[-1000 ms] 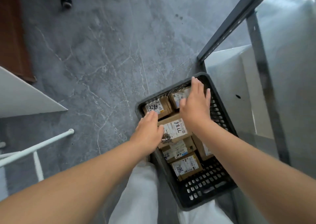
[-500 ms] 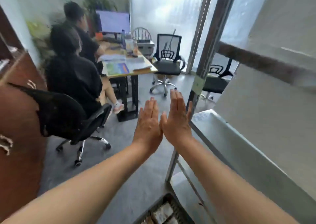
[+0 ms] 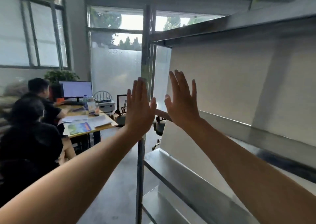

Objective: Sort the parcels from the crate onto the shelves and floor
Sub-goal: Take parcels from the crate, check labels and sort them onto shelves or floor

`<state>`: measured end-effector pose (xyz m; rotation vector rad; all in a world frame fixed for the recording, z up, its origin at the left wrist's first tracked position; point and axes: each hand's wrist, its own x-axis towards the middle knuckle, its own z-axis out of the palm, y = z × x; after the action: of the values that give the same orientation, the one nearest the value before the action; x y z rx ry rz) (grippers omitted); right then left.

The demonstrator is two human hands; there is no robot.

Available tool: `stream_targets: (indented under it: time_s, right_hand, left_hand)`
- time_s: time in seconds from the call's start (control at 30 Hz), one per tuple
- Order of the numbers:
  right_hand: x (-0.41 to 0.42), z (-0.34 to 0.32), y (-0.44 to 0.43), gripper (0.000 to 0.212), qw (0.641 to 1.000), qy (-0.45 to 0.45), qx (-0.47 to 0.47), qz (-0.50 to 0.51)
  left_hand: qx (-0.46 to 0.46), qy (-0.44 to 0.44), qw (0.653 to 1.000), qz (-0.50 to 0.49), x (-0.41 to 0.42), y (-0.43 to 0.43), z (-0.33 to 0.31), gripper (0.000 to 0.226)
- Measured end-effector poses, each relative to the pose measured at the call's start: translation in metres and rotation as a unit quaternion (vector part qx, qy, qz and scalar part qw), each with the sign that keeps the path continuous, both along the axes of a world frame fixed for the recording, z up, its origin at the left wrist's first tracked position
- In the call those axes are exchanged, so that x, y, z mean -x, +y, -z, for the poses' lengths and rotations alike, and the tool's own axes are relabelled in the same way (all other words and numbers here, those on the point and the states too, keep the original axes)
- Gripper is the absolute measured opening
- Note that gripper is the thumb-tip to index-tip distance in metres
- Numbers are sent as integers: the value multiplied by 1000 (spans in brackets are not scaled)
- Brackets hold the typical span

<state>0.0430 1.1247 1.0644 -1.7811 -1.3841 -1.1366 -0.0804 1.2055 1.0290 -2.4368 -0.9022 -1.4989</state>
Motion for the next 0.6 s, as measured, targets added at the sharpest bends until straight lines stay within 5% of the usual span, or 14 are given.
stream_targets:
  time_s: [0.3,0.6]
  right_hand:
    - [-93,-3,-153,68,986,25,3,167]
    - [-120,-3,-287,66,930,97,4,354]
  left_hand:
    - [-96,68,981,153,-111,-127,-33,63]
    - [-79,63,949,298,-182,-210,-33,62]
